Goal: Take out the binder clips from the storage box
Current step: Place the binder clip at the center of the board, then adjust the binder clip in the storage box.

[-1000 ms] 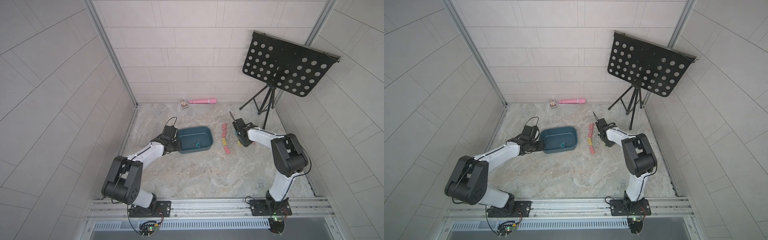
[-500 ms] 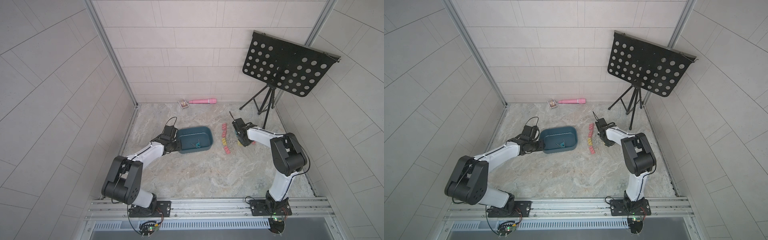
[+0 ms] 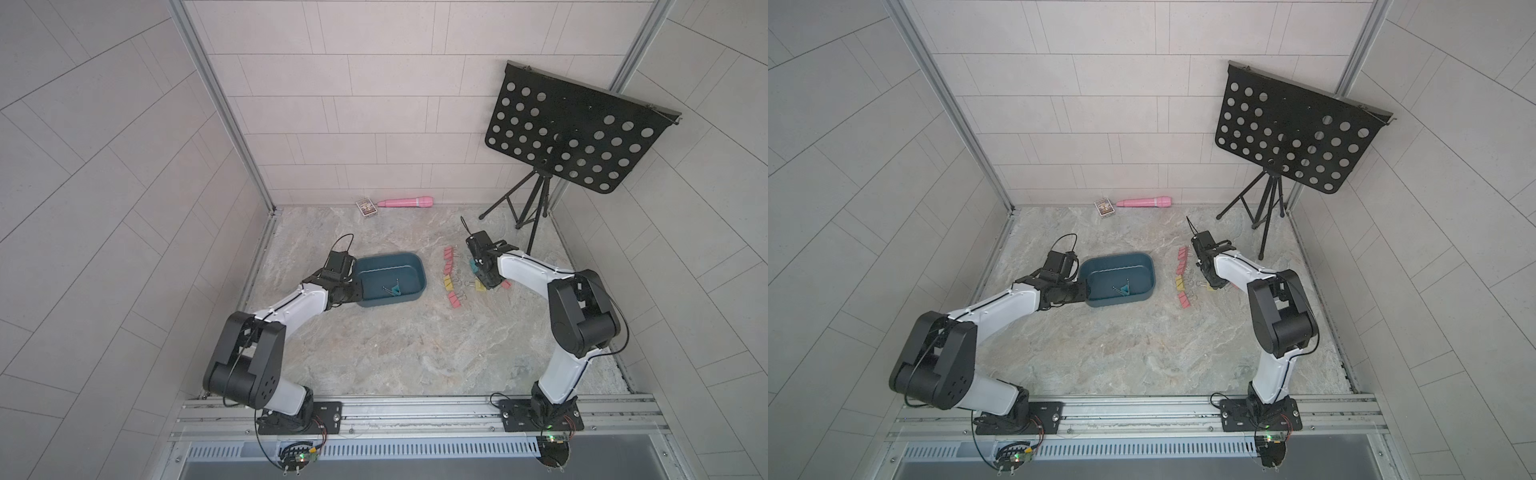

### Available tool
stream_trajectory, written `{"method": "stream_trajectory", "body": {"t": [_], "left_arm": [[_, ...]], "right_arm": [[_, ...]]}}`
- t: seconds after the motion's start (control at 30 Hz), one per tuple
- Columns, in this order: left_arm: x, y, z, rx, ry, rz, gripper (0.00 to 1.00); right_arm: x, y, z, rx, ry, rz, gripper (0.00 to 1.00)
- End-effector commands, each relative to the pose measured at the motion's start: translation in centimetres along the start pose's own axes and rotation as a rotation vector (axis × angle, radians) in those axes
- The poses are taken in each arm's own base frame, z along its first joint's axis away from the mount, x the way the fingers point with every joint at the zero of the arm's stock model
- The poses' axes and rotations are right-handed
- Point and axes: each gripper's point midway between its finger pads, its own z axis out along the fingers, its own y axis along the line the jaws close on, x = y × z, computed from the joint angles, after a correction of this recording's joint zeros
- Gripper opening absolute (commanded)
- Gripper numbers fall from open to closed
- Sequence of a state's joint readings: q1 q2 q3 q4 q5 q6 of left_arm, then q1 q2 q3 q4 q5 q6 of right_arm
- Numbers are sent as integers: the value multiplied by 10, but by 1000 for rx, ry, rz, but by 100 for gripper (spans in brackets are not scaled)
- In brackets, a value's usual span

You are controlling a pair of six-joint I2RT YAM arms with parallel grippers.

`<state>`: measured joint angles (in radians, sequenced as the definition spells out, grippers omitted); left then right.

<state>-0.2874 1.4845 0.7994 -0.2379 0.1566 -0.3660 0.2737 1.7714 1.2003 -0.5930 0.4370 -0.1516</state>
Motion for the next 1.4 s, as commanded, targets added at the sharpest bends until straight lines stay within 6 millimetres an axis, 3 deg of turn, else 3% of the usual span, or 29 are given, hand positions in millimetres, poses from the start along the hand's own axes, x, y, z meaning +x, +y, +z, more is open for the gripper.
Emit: {"method": "stream_trajectory", "body": {"t": [0.0, 0.43, 0.63, 0.9, 1.13, 1.37], "left_arm": [[3, 5, 0, -14, 5, 0, 41], [3, 4, 0, -8, 6, -4, 41], [2, 3, -1, -6, 4, -6, 41], [3, 3, 0, -6, 7, -5, 41], [2, 3, -1, -9, 4, -5, 41], [3, 5, -2, -13, 5, -6, 41]], "right_arm": [[-8, -8, -28, -60, -53, 48, 44], [-44, 15, -104, -404, -304, 149, 50], [-70, 54, -140, -582, -433, 111, 52], [-101, 121, -176, -756, -500, -1, 52], [-121, 173, -186, -825, -490, -92, 52], [-130, 210, -177, -883, -436, -134, 51]]}}
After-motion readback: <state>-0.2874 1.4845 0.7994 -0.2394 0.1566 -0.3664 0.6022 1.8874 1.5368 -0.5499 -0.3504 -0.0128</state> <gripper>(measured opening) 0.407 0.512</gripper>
